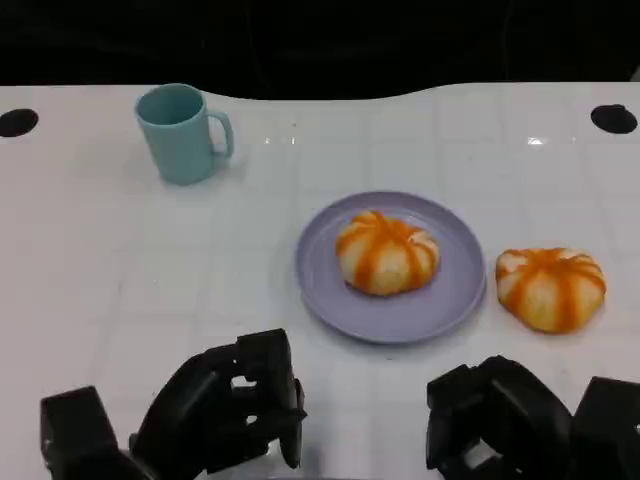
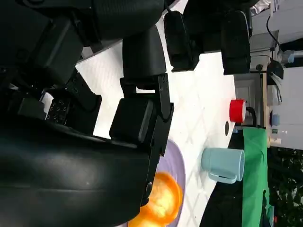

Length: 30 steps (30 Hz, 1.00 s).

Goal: Grasp the bread from the table and place it into the plate.

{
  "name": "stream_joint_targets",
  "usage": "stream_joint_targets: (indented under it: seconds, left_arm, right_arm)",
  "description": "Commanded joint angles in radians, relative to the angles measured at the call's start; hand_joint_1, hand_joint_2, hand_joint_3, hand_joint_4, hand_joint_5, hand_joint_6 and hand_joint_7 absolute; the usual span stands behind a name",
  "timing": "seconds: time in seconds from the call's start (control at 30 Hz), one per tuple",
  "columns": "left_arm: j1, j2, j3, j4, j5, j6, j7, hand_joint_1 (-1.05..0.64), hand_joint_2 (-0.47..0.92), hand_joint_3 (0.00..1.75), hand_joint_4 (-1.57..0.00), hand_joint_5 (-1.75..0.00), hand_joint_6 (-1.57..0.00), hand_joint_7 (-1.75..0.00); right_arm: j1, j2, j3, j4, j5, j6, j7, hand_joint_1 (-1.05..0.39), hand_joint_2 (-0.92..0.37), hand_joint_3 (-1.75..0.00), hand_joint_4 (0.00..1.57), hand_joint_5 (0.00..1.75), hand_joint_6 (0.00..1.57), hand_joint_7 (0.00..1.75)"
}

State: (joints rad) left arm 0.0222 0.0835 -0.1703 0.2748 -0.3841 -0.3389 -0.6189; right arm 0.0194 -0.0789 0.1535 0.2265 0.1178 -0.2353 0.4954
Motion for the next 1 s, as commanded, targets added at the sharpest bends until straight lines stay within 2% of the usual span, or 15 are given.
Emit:
stream_joint_targets:
  seconds: [0.03, 0.27, 0.47, 1.0]
  left_arm:
    - [0.008, -0.005, 0.033, -0.006, -0.013, 0.055, -0.017, -0.81, 0.92, 0.18, -0.95, -1.75, -0.77, -1.74]
    - [0.001, -0.018, 0.057, 0.007, -0.008, 0.082, -0.04, -0.78, 0.92, 0.23, -0.96, -1.75, -0.77, -1.75]
    - [-0.008, -0.029, 0.08, 0.025, -0.013, 0.1, -0.067, -0.76, 0.92, 0.22, -0.96, -1.75, -0.77, -1.75]
    - [-0.01, -0.049, 0.102, 0.04, -0.004, 0.096, -0.096, -0.78, 0.92, 0.19, -0.97, -1.75, -0.78, -1.75]
  right_arm:
    - [0.008, -0.012, -0.013, 0.007, 0.009, -0.014, 0.004, -1.05, -0.12, -1.23, 1.55, 1.26, 1.57, 0.95]
    - [-0.001, -0.018, -0.018, 0.02, 0.008, -0.023, 0.008, -1.05, -0.13, -1.23, 1.54, 1.25, 1.57, 0.95]
    - [-0.004, -0.019, -0.019, 0.019, 0.007, -0.007, 0.006, -1.05, -0.13, -1.22, 1.55, 1.25, 1.57, 0.95]
    - [-0.006, -0.021, -0.02, 0.023, 0.003, -0.026, 0.004, -1.05, -0.17, -1.19, 1.54, 1.26, 1.57, 0.95]
